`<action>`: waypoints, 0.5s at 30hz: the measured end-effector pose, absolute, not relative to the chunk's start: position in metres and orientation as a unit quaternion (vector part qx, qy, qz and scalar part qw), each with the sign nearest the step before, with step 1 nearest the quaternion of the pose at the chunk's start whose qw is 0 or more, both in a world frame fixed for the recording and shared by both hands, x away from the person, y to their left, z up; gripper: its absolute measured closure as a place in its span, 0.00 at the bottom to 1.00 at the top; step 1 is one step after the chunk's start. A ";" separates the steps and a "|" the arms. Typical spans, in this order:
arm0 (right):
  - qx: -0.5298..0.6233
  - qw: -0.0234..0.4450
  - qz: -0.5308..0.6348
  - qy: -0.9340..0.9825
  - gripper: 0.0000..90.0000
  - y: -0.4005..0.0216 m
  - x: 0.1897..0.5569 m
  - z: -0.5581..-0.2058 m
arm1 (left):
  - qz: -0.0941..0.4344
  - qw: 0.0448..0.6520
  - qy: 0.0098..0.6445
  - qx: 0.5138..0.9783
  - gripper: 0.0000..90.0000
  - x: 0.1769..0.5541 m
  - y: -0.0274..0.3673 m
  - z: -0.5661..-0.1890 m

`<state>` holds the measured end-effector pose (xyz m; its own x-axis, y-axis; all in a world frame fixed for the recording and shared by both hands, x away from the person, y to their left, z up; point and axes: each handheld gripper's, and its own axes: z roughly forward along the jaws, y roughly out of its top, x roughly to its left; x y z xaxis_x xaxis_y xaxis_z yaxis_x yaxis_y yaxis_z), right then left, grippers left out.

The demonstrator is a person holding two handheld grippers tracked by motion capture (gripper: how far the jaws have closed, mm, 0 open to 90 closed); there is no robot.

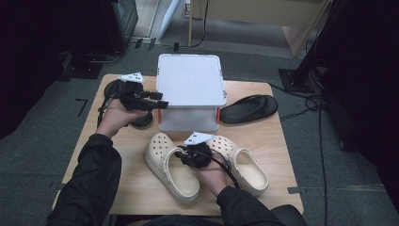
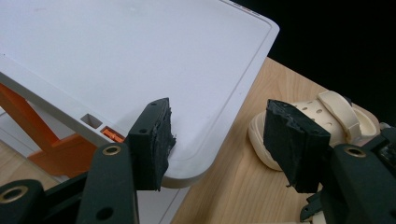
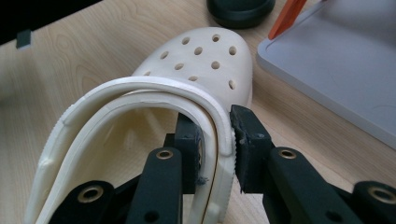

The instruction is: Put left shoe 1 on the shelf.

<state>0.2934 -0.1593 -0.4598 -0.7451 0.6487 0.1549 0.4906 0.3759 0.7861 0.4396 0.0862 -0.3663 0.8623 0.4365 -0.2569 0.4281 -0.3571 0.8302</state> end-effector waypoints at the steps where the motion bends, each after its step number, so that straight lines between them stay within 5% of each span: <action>1: 0.349 0.089 0.441 0.822 0.83 -0.160 0.294 -0.459 | 0.004 0.502 0.261 0.824 0.47 0.439 0.086 -0.366; 15: 0.383 0.161 0.423 0.805 0.83 -0.170 0.320 -0.442 | 0.009 0.503 0.260 0.824 0.47 0.437 0.086 -0.367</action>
